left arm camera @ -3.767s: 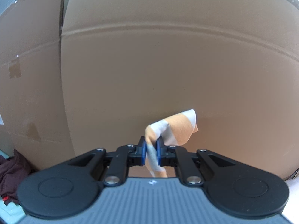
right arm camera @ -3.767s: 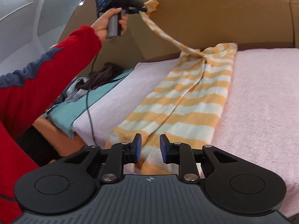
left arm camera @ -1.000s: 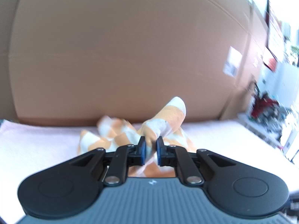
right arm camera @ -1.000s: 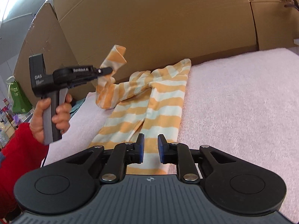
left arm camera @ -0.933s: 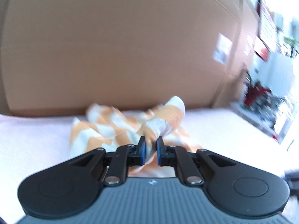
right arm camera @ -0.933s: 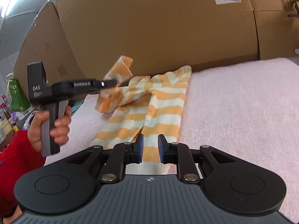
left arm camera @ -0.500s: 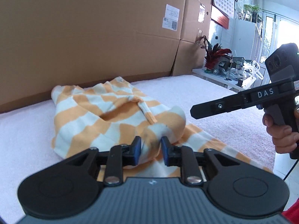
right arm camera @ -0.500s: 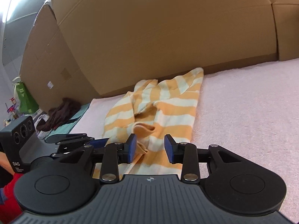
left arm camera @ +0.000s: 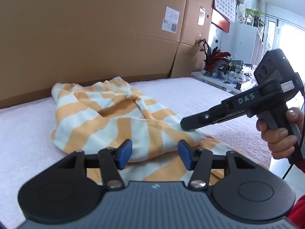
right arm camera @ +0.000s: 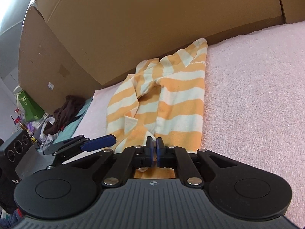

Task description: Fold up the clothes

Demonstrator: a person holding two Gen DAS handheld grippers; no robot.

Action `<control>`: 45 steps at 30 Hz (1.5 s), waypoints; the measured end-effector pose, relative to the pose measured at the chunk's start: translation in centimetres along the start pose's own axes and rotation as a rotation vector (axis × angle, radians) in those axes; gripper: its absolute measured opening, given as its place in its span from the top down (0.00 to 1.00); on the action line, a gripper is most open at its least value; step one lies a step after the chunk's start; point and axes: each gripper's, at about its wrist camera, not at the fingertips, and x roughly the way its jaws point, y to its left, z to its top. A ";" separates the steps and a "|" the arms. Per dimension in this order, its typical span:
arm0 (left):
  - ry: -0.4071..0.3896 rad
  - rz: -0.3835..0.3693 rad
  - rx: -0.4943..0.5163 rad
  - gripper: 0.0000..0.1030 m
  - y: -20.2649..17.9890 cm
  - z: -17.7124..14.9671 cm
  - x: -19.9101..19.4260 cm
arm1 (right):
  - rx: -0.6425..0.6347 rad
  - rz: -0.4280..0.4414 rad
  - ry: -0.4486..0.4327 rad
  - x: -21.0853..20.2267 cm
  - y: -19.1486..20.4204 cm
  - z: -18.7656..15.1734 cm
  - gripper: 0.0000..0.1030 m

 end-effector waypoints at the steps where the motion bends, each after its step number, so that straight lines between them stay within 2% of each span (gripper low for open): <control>1: -0.008 0.002 -0.002 0.46 0.1 0.0 -0.1 | 0.010 0.026 -0.026 -0.8 0.0 0.1 0.96; 3: -0.036 0.014 -0.003 0.46 -0.1 0.0 -0.7 | 0.029 0.079 -0.079 -2.5 -0.1 0.3 0.96; 5: -0.053 0.035 -0.003 0.43 -0.6 0.0 -1.3 | 0.017 0.083 -0.086 -3.4 0.0 0.4 0.96; 7: -0.057 0.051 0.004 0.42 -1.5 -0.1 -2.0 | -0.012 0.050 -0.081 -3.8 0.2 0.2 0.96; 10: -0.043 0.053 0.055 0.36 -4.2 -0.1 -2.6 | -0.006 0.034 -0.076 -3.8 0.2 -0.5 0.96; 12: -0.037 0.069 0.117 0.33 -6.3 0.0 -2.5 | 0.007 0.072 -0.089 -4.0 0.2 -0.7 0.96; 14: -0.030 0.150 0.202 0.32 -8.6 0.4 -1.7 | 0.023 0.116 -0.108 -4.3 0.8 -0.2 0.96; 18: -0.025 0.229 0.238 0.30 -10.9 1.5 0.1 | 0.003 0.161 -0.154 -4.7 3.5 1.6 0.96; 22: -0.065 0.225 0.149 0.22 -11.3 2.6 0.2 | -0.038 0.169 -0.189 -4.8 5.9 2.6 0.96; 23: -0.078 0.231 0.132 0.14 -11.3 2.7 0.1 | -0.055 0.163 -0.192 -4.7 6.3 2.7 0.96; 24: -0.078 0.261 0.132 0.08 -11.3 2.8 0.2 | -0.060 0.167 -0.190 -4.6 6.5 2.6 0.96; 26: -0.077 0.325 0.133 0.08 -11.4 2.8 0.4 | -0.056 0.180 -0.183 -4.5 6.5 2.4 0.96; 27: -0.076 0.356 0.133 0.11 -11.4 2.9 0.6 | -0.054 0.185 -0.179 -4.4 6.6 2.3 0.96; 28: -0.067 0.370 0.122 0.23 -11.2 2.9 0.6 | -0.055 0.183 -0.178 -4.4 6.6 2.2 0.96; 30: -0.046 0.394 0.097 0.37 -10.6 2.9 0.7 | -0.057 0.178 -0.176 -4.4 6.5 1.8 0.96; 32: -0.023 0.364 0.039 0.43 -9.5 2.7 0.7 | -0.059 0.174 -0.177 -4.6 6.4 1.4 0.96; 33: -0.017 0.366 0.032 0.53 -9.1 2.5 0.7 | -0.060 0.172 -0.178 -4.8 6.3 1.2 0.96; 34: -0.010 0.369 0.025 0.74 -8.8 2.3 0.7 | -0.057 0.175 -0.178 -4.9 6.2 1.0 0.96; 35: -0.013 0.360 0.020 0.87 -8.5 2.1 0.5 | -0.054 0.178 -0.178 -5.0 6.0 0.8 0.96; 36: -0.016 0.349 0.016 0.93 -8.3 1.9 0.3 | -0.050 0.180 -0.177 -5.1 5.9 0.6 0.96; 38: -0.078 0.296 -0.010 0.95 -7.5 1.7 -0.9 | -0.044 0.187 -0.181 -5.4 5.6 0.0 0.96; 41: -0.138 0.274 0.023 0.95 -7.1 1.8 -2.5 | -0.065 0.207 -0.184 -6.1 5.3 -0.7 0.95; 43: -0.141 0.299 0.046 0.96 -6.6 2.3 -3.1 | -0.066 0.220 -0.187 -6.5 5.0 -0.7 0.89; 45: -0.150 0.311 0.034 0.97 -5.5 3.2 -3.9 | -0.027 0.230 -0.199 -6.8 4.1 -0.3 0.71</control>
